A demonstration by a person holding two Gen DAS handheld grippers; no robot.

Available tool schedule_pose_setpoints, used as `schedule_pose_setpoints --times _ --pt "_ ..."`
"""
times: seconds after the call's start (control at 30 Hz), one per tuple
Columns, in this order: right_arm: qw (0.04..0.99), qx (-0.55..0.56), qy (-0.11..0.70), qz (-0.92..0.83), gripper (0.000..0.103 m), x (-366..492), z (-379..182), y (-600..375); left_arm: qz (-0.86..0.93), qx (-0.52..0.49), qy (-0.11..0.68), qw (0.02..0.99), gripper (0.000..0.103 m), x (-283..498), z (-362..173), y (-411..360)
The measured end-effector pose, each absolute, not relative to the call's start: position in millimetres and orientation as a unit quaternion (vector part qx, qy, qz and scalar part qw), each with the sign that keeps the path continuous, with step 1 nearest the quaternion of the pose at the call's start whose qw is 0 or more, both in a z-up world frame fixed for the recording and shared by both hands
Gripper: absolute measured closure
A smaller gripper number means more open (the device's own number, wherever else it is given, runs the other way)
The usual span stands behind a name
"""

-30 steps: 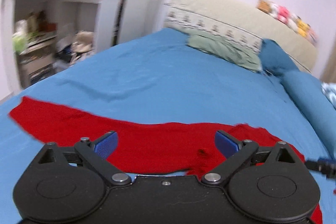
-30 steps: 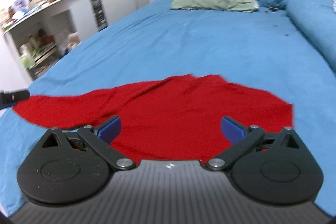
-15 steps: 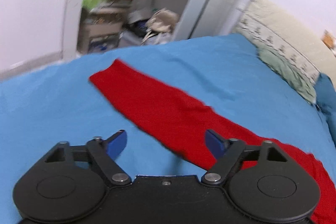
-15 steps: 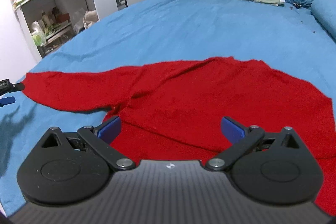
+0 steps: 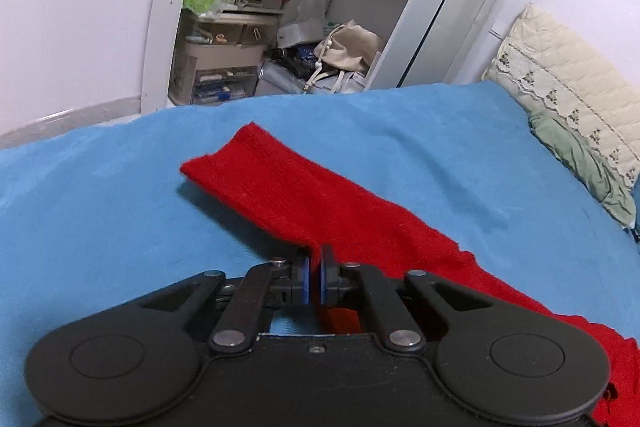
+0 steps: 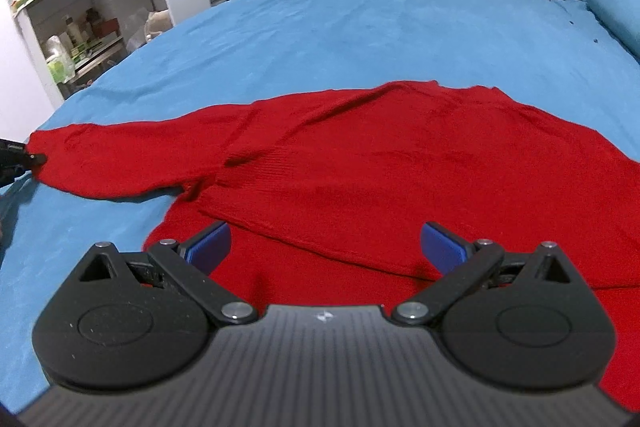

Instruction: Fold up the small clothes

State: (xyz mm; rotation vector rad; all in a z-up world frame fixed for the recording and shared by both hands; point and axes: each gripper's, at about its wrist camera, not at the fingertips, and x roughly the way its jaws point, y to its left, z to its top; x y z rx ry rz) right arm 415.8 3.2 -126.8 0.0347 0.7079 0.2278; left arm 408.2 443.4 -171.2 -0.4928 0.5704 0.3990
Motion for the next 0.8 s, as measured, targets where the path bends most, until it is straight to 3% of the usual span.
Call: schedule_pose_setpoints --times 0.23,0.5,0.63,0.8 --pt "0.940 0.043 0.328 0.088 0.000 408.9 -114.1 -30.7 0.121 -0.150 0.234 0.953 0.099 409.8 -103.0 372.6" --pt "0.952 0.063 0.298 0.039 0.000 382.9 -78.2 -101.6 -0.079 -0.091 0.174 0.977 0.099 432.6 -30.8 173.4" --pt "0.956 0.061 0.288 0.009 0.000 367.7 -66.9 -142.4 -0.161 -0.072 0.207 0.962 0.099 443.1 -56.2 63.9" --pt "0.950 0.068 0.305 -0.022 0.000 356.5 -75.9 -182.0 -0.196 -0.018 0.293 0.936 0.099 442.8 -141.8 -25.9"
